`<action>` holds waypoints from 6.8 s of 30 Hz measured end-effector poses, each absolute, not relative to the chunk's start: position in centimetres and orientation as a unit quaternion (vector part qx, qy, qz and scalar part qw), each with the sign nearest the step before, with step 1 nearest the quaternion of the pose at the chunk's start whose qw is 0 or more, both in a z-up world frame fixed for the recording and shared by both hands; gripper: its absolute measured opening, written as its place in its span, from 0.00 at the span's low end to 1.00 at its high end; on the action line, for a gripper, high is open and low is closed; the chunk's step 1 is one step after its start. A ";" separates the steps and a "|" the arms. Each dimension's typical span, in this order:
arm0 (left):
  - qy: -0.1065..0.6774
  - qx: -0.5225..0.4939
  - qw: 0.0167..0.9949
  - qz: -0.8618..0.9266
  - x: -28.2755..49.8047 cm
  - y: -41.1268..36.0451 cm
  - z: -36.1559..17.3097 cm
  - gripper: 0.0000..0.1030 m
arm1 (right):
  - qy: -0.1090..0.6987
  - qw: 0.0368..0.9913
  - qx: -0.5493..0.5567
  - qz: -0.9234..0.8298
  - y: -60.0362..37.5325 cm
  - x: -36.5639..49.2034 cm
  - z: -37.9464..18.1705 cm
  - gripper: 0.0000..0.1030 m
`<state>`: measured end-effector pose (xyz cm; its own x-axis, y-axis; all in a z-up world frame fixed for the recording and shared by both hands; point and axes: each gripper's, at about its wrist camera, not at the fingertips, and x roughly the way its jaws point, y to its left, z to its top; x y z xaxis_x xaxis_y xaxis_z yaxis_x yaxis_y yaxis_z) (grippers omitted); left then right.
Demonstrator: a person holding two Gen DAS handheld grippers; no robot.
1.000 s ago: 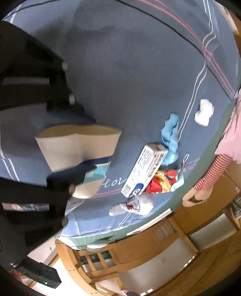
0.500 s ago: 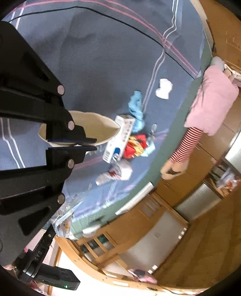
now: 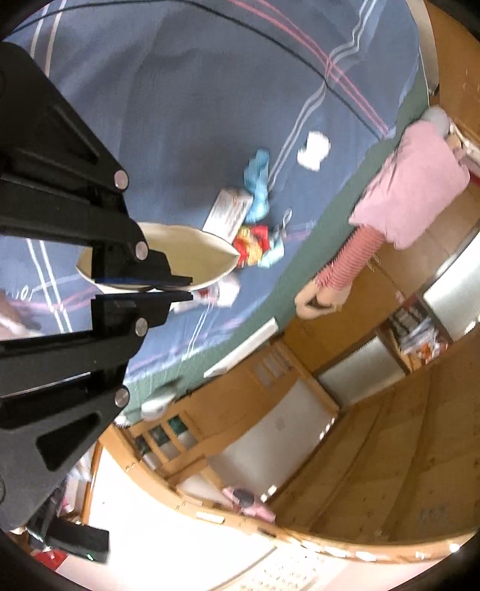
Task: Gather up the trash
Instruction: 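Carry the paper cup with the left tool while the right tool carries the clear bag to the bin, then release the cup and clear bag into the bin with both tools, then grasp the white plastic bag with the right tool and lift it, then grasp the white ointment box with the left tool while the right tool holds the white bag, then drop the ointment box and white bag into the bin with both tools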
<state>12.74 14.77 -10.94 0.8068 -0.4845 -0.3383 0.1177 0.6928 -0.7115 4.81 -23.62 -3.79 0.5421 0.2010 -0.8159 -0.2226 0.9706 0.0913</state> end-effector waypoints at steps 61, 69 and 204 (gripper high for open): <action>0.369 -0.296 0.830 0.297 16.2 19.7 -15.1 0.95 | 0.539 0.816 -0.012 0.207 -3.0 36.7 -18.7 0.67; 0.344 -0.317 0.824 0.319 14.8 20.6 -14.7 0.95 | 0.583 0.734 -0.029 0.346 -2.4 28.6 -17.0 0.67; 0.384 -0.160 0.830 -0.372 10.9 -2.0 -10.2 0.42 | 0.485 0.856 0.123 0.126 -29.9 3.9 -7.8 0.68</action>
<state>10.94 -2.04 -10.21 0.4272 -0.7407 -0.5186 0.4952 0.6715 -0.5512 3.95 -29.93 -7.76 0.4969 0.3356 -0.8003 -0.0966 0.9379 0.3333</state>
